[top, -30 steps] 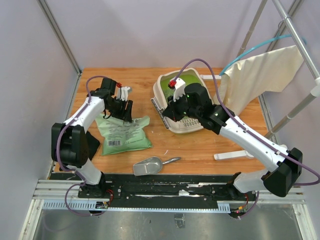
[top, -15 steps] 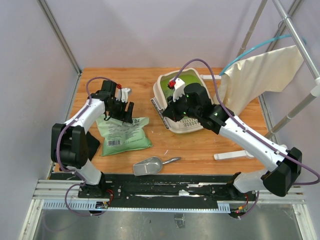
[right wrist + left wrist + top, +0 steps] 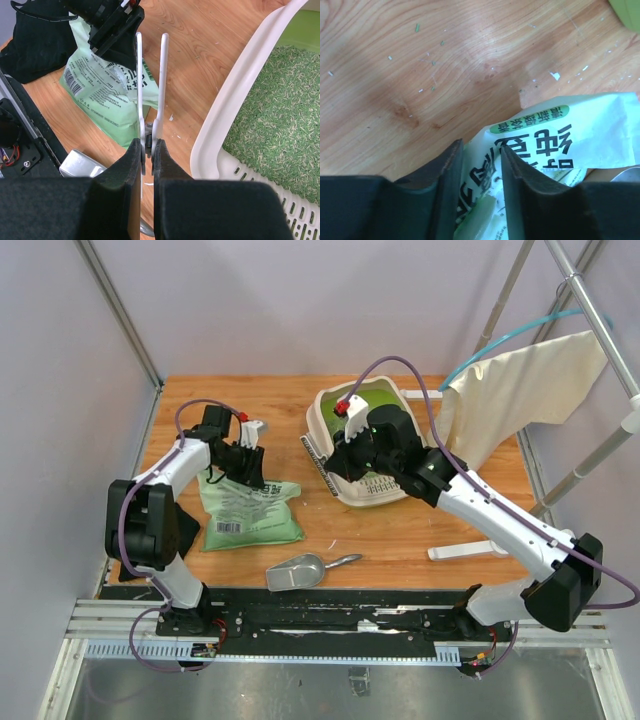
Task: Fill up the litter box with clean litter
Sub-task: Clamp the cat litter bag at the center of the board.
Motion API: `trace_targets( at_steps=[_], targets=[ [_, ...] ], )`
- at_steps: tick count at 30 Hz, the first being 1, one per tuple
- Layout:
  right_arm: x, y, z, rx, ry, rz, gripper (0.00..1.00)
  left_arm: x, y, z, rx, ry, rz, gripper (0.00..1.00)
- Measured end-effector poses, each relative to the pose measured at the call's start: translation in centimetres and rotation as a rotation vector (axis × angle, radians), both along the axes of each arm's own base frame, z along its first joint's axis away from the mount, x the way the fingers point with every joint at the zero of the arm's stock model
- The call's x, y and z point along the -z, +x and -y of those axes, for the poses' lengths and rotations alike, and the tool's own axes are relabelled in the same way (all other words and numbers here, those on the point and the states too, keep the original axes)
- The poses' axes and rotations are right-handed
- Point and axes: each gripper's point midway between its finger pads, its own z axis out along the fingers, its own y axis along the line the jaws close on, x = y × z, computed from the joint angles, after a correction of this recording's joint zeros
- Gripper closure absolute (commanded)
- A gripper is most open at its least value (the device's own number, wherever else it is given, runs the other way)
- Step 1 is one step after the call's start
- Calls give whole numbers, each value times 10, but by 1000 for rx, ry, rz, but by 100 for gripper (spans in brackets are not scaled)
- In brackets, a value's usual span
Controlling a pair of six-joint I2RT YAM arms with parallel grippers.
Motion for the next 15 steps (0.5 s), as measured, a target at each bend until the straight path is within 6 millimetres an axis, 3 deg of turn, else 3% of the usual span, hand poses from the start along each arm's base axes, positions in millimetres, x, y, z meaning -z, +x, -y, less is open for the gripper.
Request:
trace_targets(
  at_steps=[4, 7, 12, 15],
  targets=[
    [1, 0, -1, -22, -5, 1, 99, 0, -1, 3, 8, -29, 0, 78],
    [3, 0, -2, -62, 3, -20, 99, -1, -4, 4, 7, -37, 0, 94],
    [10, 9, -8, -132, -13, -66, 99, -9, -12, 3, -1, -42, 33, 99],
    [20, 11, -15, -183, -44, -96, 99, -23, -22, 3, -13, -56, 83, 99]
  ],
)
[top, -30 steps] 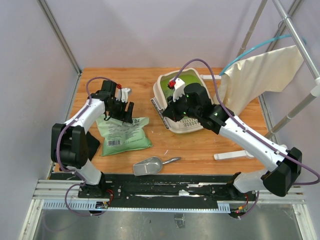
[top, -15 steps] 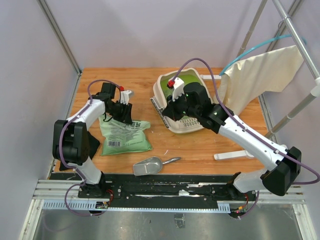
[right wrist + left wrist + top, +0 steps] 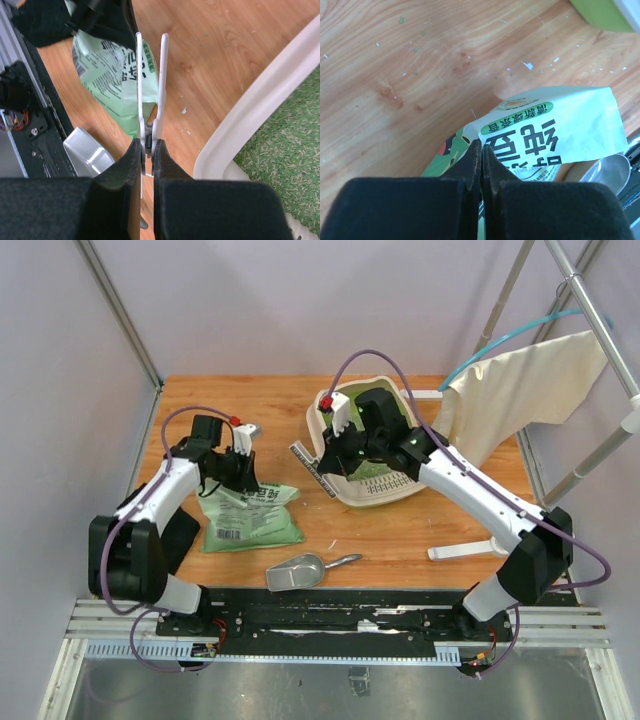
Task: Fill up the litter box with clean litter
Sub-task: Clamp the cat litter bag at the center of the board.
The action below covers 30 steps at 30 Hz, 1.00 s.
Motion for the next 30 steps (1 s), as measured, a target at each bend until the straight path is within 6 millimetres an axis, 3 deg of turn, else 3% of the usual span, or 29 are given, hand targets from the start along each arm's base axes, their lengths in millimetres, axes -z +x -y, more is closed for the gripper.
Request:
trace_targets(
  at_steps=[5, 11, 14, 21, 24, 30],
  targets=[
    [17, -5, -5, -83, -47, -42, 99, -27, -23, -1, -16, -21, 124, 100],
    [16, 0, -13, -159, -105, -12, 99, -43, -45, 5, 2, -10, 244, 100],
    [23, -5, -17, -217, -158, 7, 99, -45, -49, 7, 6, 7, 277, 99],
    [58, -43, -33, -389, -300, -1, 99, -53, -58, 9, -7, 10, 345, 100],
    [67, -48, -36, -415, -335, -3, 99, -56, -59, 9, -14, 5, 359, 100],
    [71, -41, -41, -407, -364, 17, 99, -58, -60, 10, -16, -5, 377, 100]
  ],
)
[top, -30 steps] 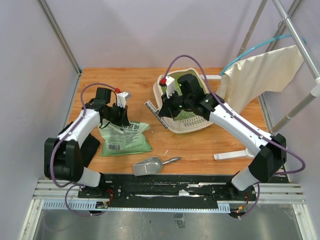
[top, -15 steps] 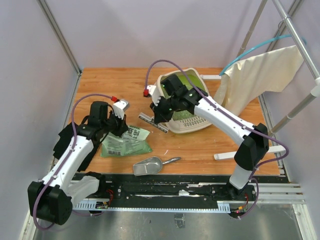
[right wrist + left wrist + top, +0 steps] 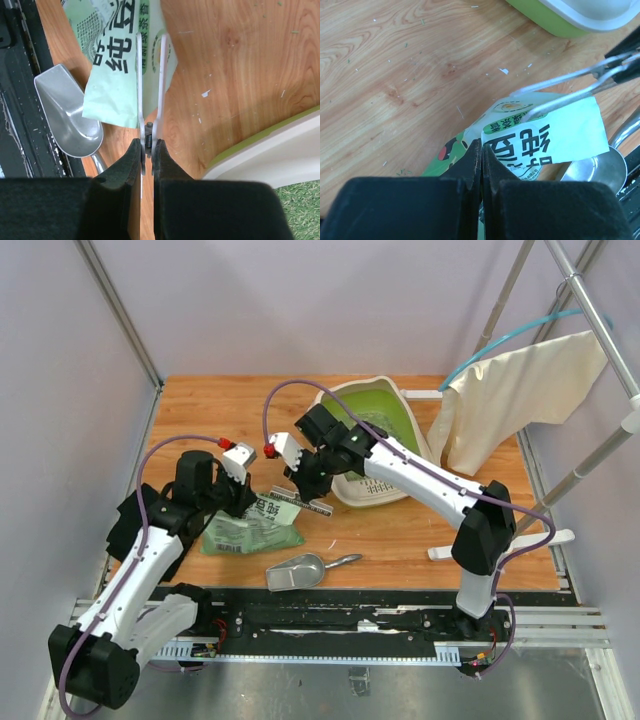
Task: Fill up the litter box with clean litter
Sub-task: Clamp the cat litter bag at the center of the board.
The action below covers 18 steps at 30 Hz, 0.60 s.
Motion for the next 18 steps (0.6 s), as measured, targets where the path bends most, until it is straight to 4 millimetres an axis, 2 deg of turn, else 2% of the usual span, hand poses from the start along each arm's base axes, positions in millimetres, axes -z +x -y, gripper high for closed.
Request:
trace_targets(
  at_steps=[5, 10, 18],
  targets=[
    [3, 9, -2, 18, -24, 17, 99, -2, -2, 1, 5, -8, 16, 100],
    [12, 6, -1, 12, -53, -16, 99, -2, -2, 1, 8, -11, 21, 100],
    [-6, 6, -2, 31, -39, -18, 99, -2, -2, 0, 16, -1, 29, 99]
  ],
)
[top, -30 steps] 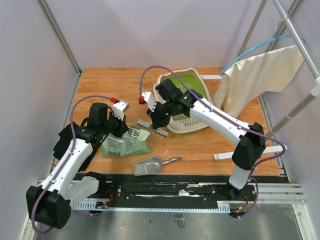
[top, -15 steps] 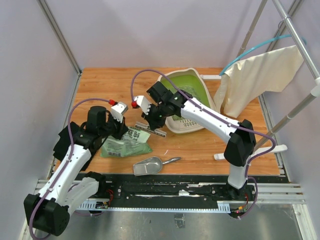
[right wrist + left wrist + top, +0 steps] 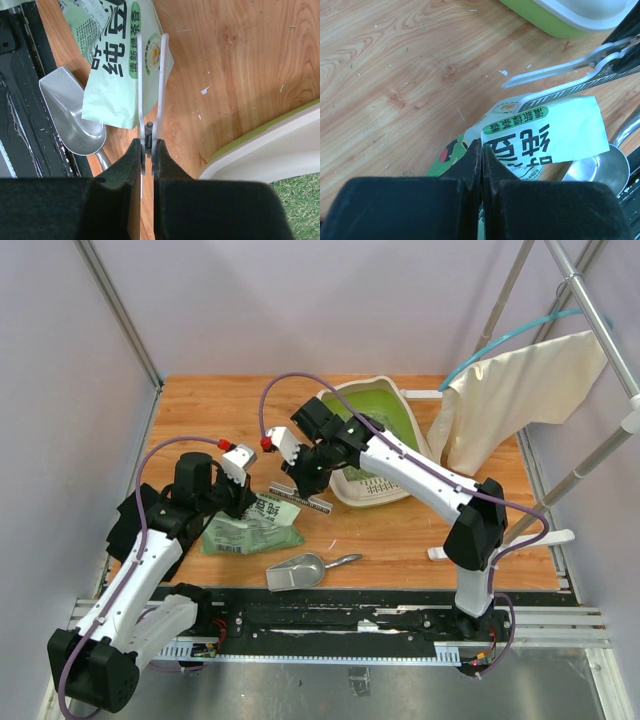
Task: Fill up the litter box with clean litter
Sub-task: Clamp the cat litter bag at the center of the board.
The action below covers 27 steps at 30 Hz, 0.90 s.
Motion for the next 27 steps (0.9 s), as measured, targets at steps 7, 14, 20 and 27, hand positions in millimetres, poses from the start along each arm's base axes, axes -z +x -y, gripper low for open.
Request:
trace_targets(
  at_steps=[7, 14, 20, 27],
  targets=[
    [-15, 10, -6, 126, 115, 5, 99, 0, -1, 1, 16, 3, 15, 99],
    [-19, 48, -1, 407, 433, -50, 99, 0, -2, 2, 24, -5, 33, 100],
    [-53, 57, -33, 418, 697, -79, 99, -1, -3, 2, 25, -7, 36, 99],
    [-89, 47, -62, 351, 871, -72, 99, -4, -4, 2, 26, -10, 49, 100]
  ],
)
